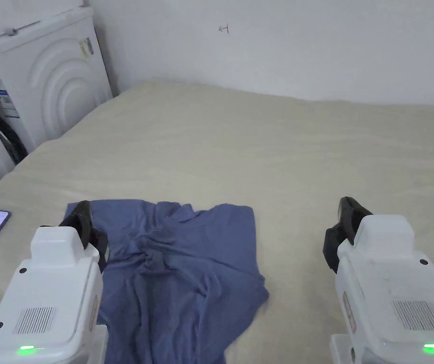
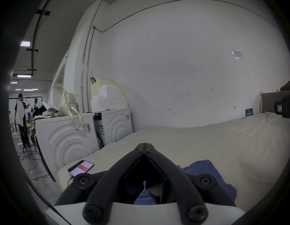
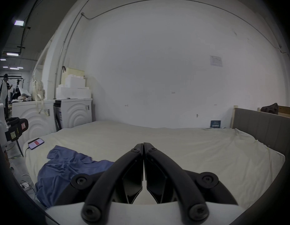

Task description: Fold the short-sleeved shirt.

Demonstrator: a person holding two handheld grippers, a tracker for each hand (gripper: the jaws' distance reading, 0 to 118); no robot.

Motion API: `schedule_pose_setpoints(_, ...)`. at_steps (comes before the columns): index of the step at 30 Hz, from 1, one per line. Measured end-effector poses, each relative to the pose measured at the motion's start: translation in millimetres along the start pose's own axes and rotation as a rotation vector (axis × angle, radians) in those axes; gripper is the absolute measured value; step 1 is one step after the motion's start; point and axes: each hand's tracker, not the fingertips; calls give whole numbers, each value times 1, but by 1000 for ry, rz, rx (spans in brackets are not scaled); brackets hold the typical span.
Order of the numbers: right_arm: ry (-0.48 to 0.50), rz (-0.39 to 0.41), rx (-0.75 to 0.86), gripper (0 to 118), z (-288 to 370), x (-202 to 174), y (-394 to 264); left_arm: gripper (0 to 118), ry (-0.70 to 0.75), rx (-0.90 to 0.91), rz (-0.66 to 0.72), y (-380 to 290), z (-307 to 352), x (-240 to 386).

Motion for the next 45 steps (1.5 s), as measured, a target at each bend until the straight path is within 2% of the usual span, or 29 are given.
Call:
schedule_pose_setpoints(12,76,17,-23,0,-12,-31,-4,0,84,-42,14,-12,6,-38)
schedule_pose_setpoints(22,85,32,-29,0,-17,-35,-5,0,52,-75,36,-12,-6,-39)
schedule_pose_setpoints(31,74,42,-46,0,-24,-30,-9,0,-142,-404,145,-12,-88,-29)
schedule_pose_setpoints(37,47,40,-71,0,-31,-21,-16,0,-257,-712,194,-40,-152,-8)
schedule_pose_setpoints(40,34,45,-84,0,-34,-14,-21,11,-273,-801,198,-57,-176,2)
schedule_pose_setpoints(43,21,50,-100,0,-37,-7,-25,53,-310,-924,198,-76,-197,10)
schedule_pose_setpoints(44,14,48,-105,0,-37,-4,-26,72,-317,-968,182,-82,-204,14)
schedule_pose_setpoints(45,8,47,-110,0,-38,-1,-27,82,-306,-979,173,-86,-207,17)
